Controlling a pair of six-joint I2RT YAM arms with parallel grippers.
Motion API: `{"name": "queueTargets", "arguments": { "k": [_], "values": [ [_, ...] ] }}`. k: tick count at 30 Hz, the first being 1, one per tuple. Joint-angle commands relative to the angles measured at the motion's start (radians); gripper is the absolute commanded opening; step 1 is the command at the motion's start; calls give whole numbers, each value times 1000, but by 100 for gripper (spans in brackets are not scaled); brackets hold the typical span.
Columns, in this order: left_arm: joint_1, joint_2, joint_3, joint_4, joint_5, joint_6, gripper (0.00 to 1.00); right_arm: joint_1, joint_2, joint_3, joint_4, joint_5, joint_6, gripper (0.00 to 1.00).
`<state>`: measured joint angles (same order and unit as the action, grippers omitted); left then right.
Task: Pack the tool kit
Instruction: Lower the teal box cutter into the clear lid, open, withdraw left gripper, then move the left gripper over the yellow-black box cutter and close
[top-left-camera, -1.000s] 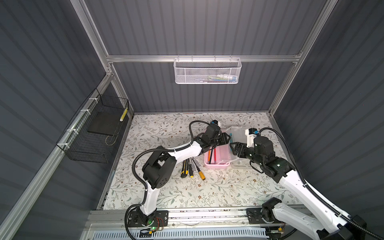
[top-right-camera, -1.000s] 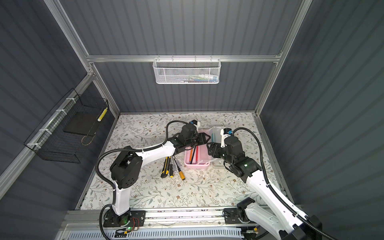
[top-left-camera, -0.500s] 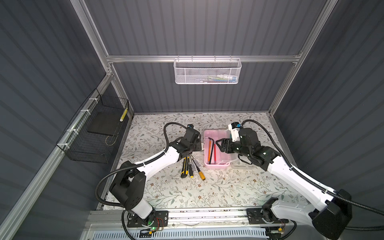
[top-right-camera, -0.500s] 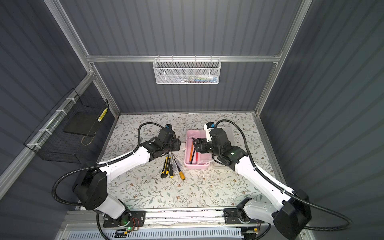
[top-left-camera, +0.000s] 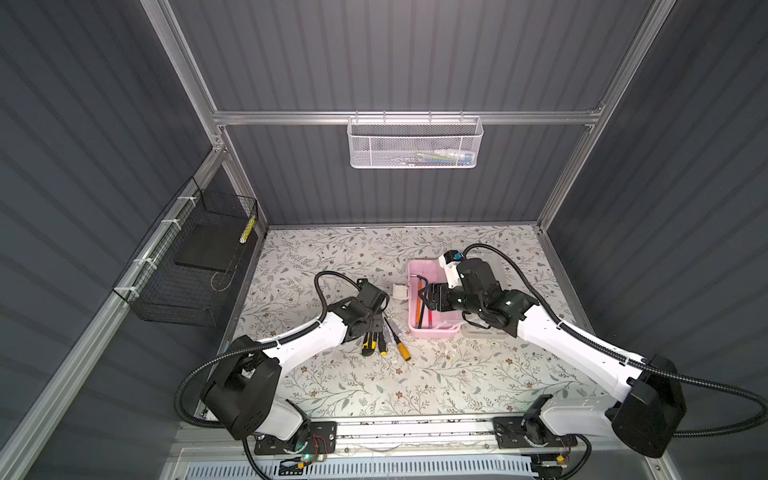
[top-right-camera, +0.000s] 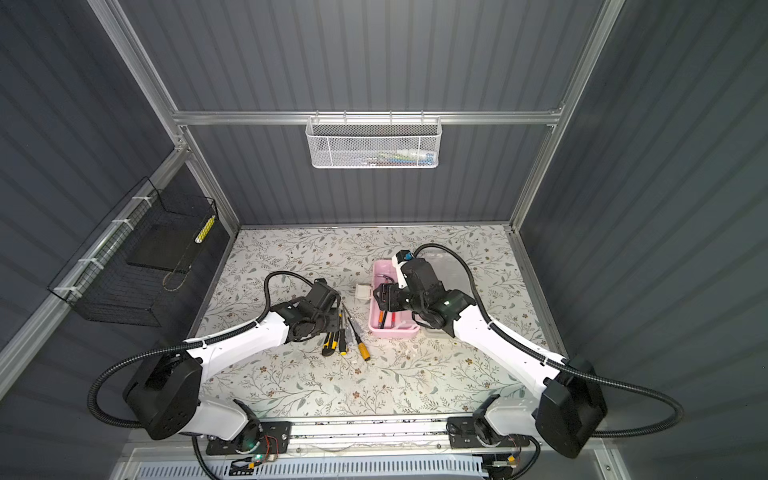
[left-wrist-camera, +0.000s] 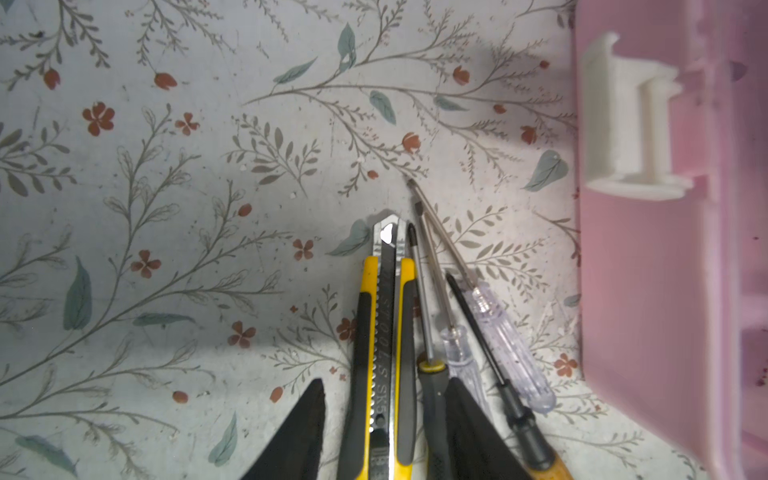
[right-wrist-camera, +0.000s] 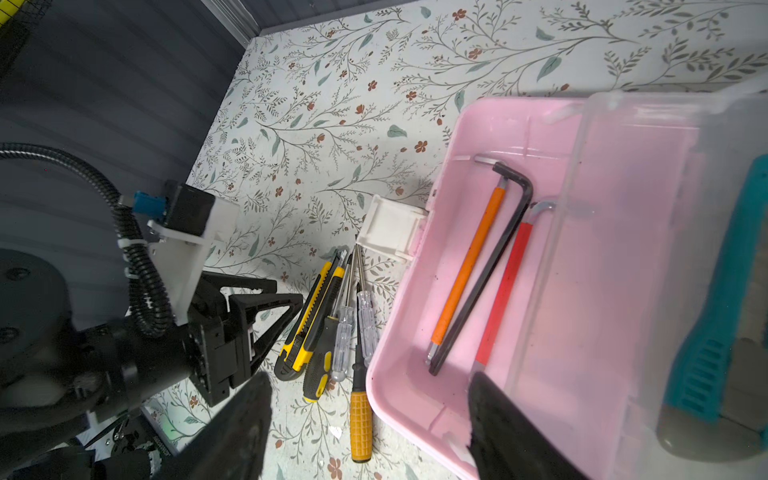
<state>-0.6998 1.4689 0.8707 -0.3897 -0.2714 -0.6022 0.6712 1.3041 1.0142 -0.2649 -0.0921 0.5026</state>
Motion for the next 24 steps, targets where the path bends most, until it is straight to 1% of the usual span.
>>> {"name": "queueTargets", "arguments": {
  "k": [1, 16, 20, 24],
  "values": [
    [-4, 2, -29, -17, 18, -18, 49, 7, 17, 12, 28, -9, 25, 75],
    [-6, 49, -89, 75, 97, -62, 48, 21, 20, -17, 50, 5, 54, 75],
    [-6, 73, -84, 73, 90, -59, 48, 21, 22, -23, 51, 8, 54, 75],
    [-14, 104, -77, 57, 50, -68, 47, 21, 11, -48, 65, 17, 62, 75]
  ]
}}
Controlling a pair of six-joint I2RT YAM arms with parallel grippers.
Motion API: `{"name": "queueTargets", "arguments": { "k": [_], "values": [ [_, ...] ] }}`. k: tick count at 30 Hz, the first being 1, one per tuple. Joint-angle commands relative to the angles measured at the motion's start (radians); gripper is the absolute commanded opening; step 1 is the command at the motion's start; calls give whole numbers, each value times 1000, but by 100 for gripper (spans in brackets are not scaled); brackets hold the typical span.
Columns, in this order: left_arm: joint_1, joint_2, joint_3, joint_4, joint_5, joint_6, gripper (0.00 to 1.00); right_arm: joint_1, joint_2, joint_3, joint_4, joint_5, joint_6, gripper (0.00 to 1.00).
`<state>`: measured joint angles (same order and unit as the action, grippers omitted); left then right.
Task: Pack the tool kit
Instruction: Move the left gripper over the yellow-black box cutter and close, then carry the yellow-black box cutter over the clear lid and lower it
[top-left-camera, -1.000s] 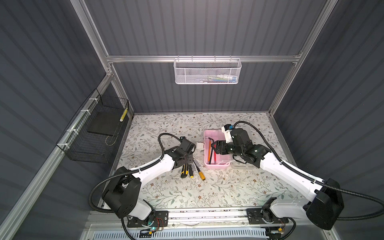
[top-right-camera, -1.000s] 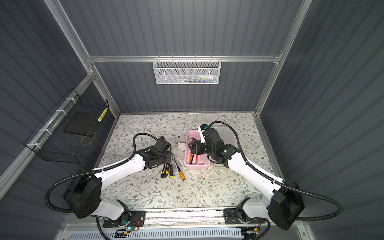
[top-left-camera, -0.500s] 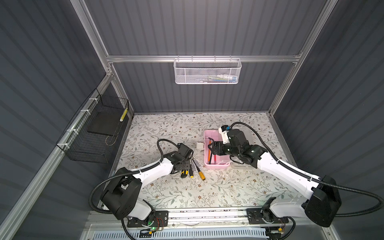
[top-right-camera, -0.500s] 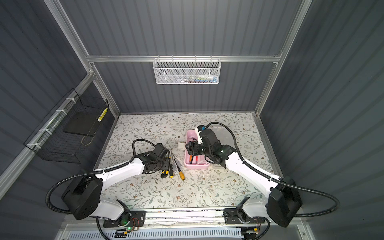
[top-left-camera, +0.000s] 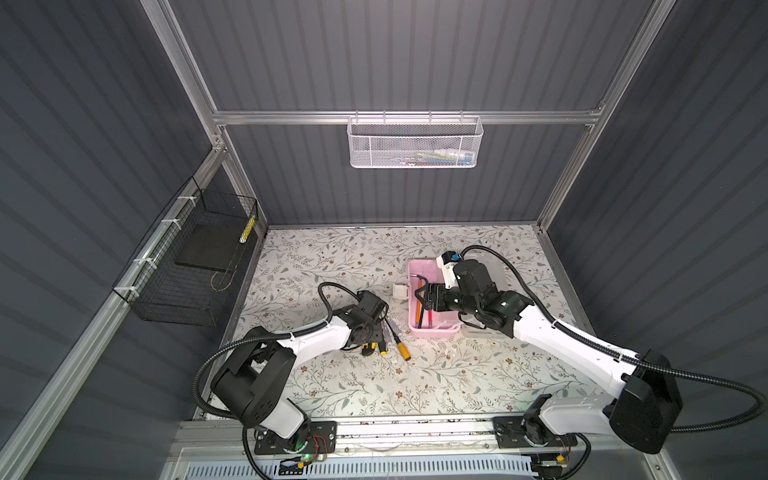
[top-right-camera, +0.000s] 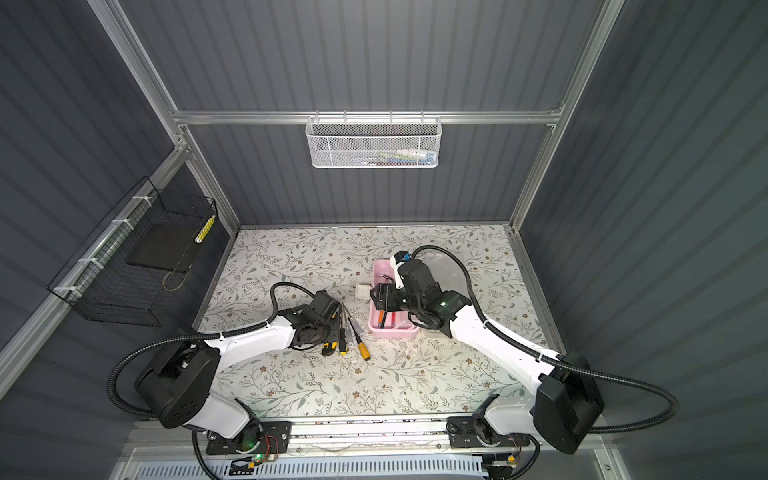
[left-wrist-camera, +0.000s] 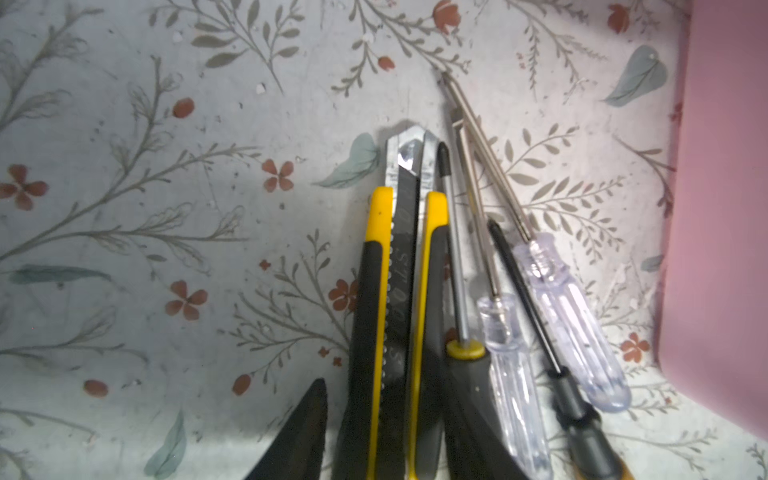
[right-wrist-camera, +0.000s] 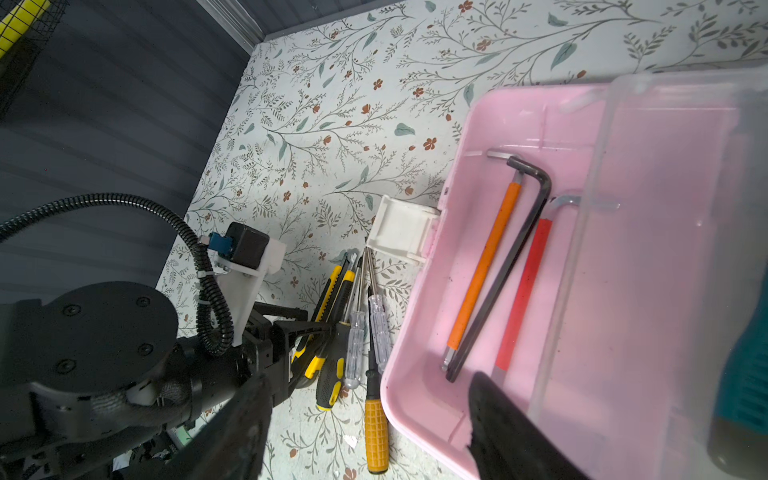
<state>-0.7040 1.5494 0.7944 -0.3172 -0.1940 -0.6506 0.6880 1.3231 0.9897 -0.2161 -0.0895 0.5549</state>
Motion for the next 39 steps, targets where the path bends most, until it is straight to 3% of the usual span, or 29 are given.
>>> {"name": "queueTargets", "arguments": {
  "k": [1, 14, 20, 30, 39],
  "values": [
    [-13, 32, -2, -14, -30, -21, 46, 4, -11, -28, 17, 16, 10, 76],
    [-32, 74, -3, -38, -88, -39, 43, 4, -11, -51, 38, 11, 18, 76],
    [-32, 43, -13, -52, -97, -30, 35, 4, -15, -57, 45, 16, 25, 76],
    [-30, -73, 33, -150, -137, -4, 30, 2, -21, -54, 54, 22, 39, 76],
    [-32, -223, 132, -88, 36, 10, 29, -56, -104, -104, 115, 5, 107, 76]
  ]
}}
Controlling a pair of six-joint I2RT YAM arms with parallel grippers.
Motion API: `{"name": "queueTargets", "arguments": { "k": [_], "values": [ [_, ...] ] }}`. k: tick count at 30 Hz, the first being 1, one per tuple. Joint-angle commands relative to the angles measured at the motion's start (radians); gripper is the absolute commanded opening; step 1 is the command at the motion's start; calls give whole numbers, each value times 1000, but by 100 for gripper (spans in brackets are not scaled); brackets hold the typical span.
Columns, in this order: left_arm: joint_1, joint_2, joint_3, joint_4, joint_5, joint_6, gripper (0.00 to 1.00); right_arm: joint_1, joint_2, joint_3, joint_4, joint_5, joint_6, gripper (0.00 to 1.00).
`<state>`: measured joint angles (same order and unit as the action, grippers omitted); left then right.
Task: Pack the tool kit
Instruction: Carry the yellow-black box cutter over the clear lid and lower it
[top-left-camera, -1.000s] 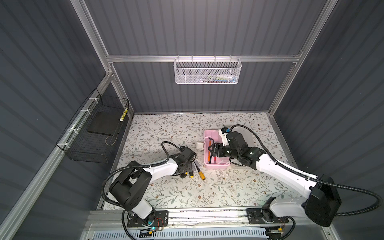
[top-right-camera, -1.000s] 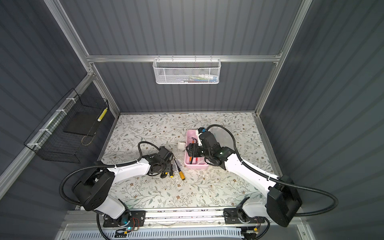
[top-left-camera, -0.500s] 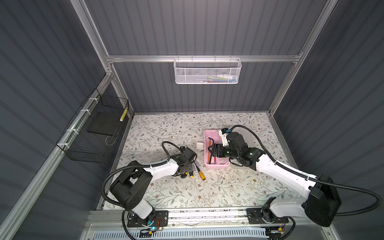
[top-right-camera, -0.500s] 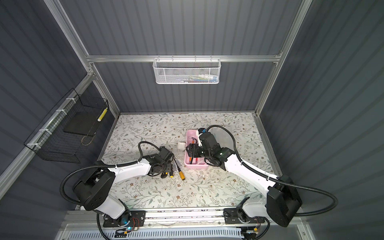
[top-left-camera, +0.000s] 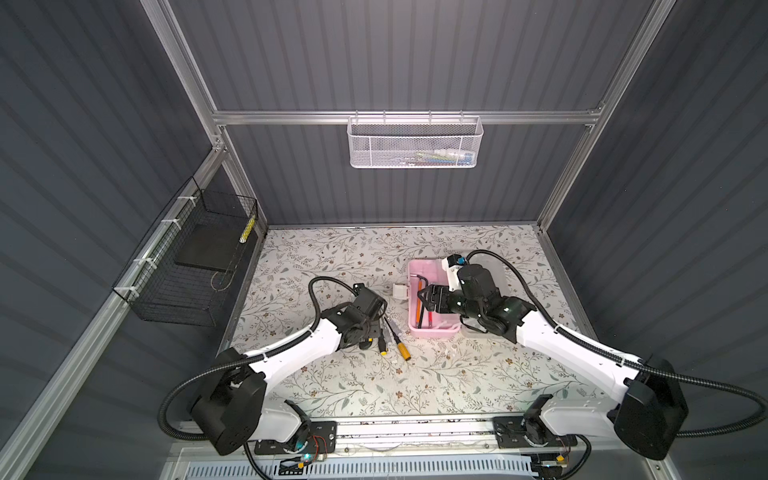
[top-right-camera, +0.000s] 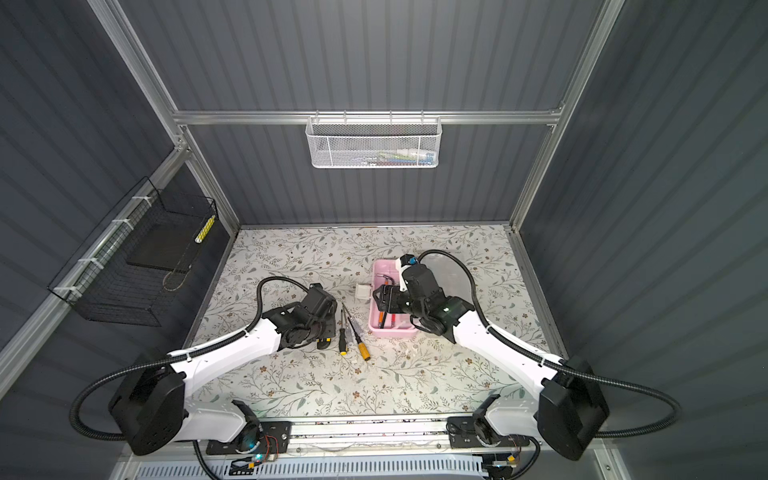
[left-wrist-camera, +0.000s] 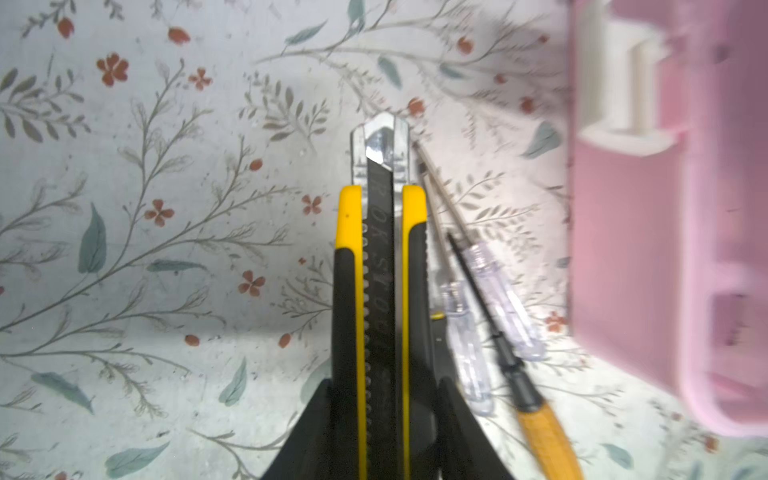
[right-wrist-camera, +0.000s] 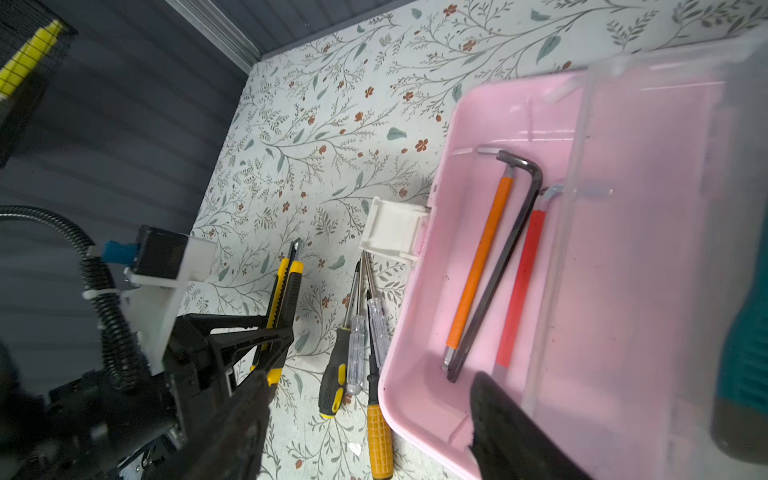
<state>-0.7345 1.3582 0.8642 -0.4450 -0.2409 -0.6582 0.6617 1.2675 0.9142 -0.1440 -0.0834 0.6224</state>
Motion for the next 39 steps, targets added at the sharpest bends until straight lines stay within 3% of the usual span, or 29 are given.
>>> {"name": "queueTargets", "arguments": {
  "k": [1, 7, 12, 21, 39],
  "values": [
    [-1, -36, 83, 54, 102, 18, 29, -40, -66, -42, 56, 0, 47, 76],
    [-3, 14, 194, 212, 223, 11, 28, -99, -195, -85, 49, 60, 38, 77],
    [-41, 156, 299, 356, 315, -2, 27, -131, -265, -102, 31, 83, 29, 77],
    [-98, 399, 499, 445, 351, 10, 26, -153, -344, -139, 8, 97, 19, 77],
    [-112, 644, 664, 492, 364, -36, 27, -179, -341, -149, -5, 86, 7, 78]
  ]
}}
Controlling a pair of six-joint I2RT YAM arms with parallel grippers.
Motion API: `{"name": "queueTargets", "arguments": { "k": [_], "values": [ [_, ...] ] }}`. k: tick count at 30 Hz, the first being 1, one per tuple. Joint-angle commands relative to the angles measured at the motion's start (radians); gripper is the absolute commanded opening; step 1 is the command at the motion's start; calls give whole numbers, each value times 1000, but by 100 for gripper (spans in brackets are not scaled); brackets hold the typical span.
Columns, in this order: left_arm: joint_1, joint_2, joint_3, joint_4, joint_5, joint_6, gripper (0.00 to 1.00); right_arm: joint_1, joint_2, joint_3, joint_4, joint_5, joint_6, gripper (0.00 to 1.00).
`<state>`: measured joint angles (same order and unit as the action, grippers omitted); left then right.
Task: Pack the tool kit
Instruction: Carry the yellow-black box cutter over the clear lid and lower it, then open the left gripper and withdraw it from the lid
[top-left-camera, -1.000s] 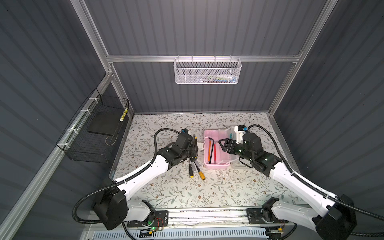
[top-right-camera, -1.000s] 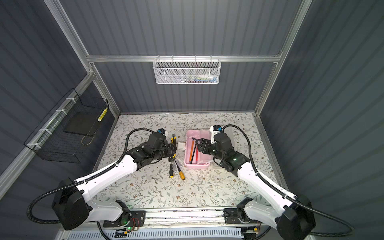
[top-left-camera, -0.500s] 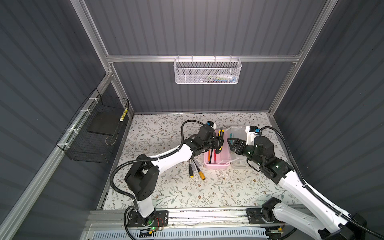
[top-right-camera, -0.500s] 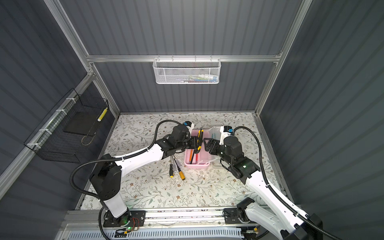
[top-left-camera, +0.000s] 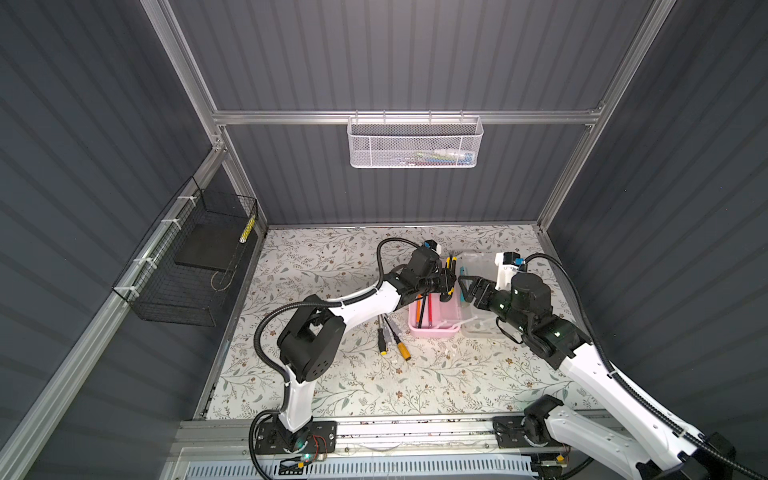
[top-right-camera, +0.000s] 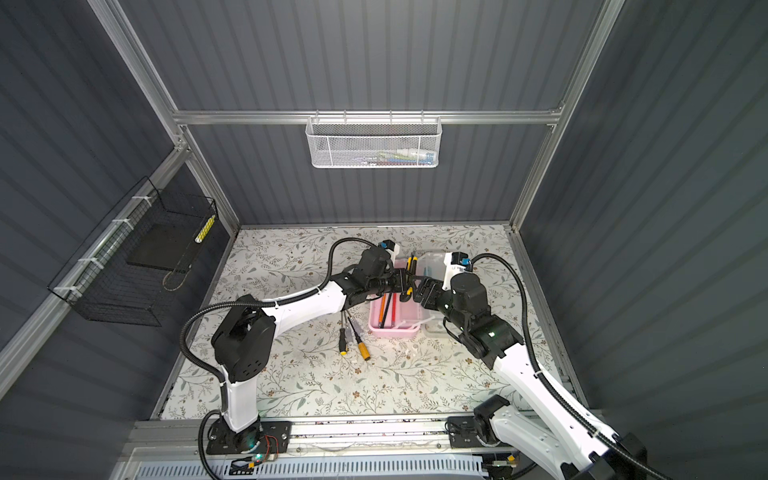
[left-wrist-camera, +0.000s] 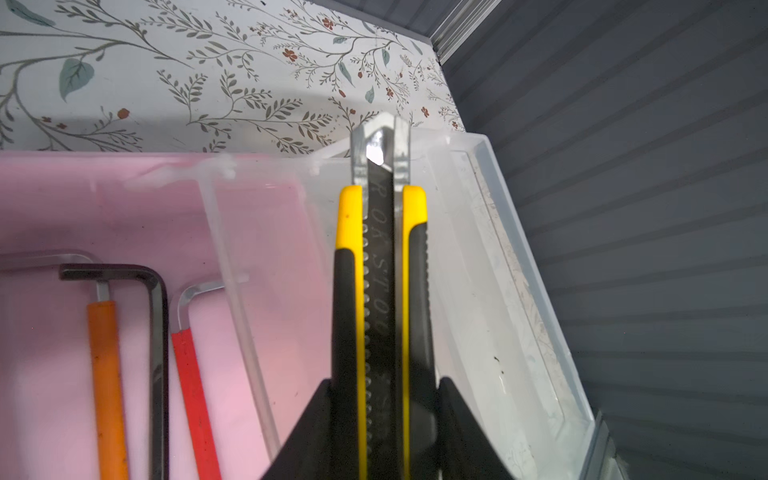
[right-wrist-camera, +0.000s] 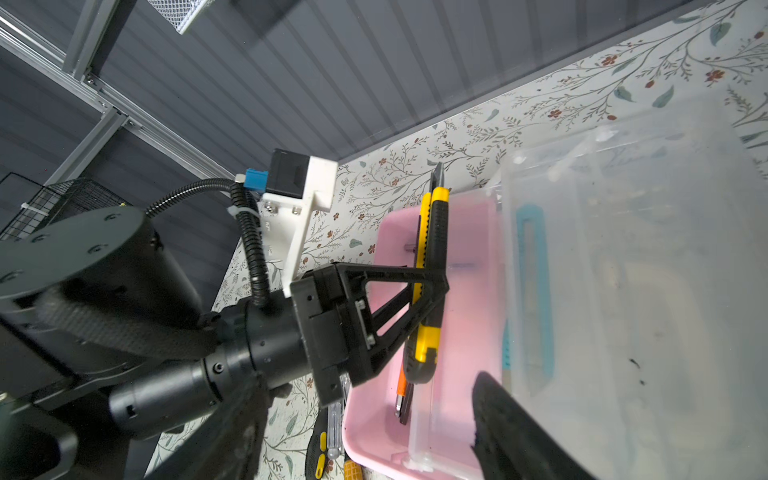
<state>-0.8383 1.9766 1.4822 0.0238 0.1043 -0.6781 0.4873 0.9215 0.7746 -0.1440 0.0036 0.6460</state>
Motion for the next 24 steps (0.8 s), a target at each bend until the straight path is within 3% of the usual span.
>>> {"name": "queueTargets", "arguments": {
  "k": [1, 17, 24],
  "values": [
    [-9, 34, 50, 25, 20, -19, 27, -6, 8, -9, -5, -2, -17, 78],
    [-11, 102, 78, 25, 38, -58, 49, -7, 36, -14, 11, -20, -10, 79],
    [-11, 54, 60, 17, -4, 7, 51, -8, 95, 60, -46, -97, -64, 78]
  ]
}}
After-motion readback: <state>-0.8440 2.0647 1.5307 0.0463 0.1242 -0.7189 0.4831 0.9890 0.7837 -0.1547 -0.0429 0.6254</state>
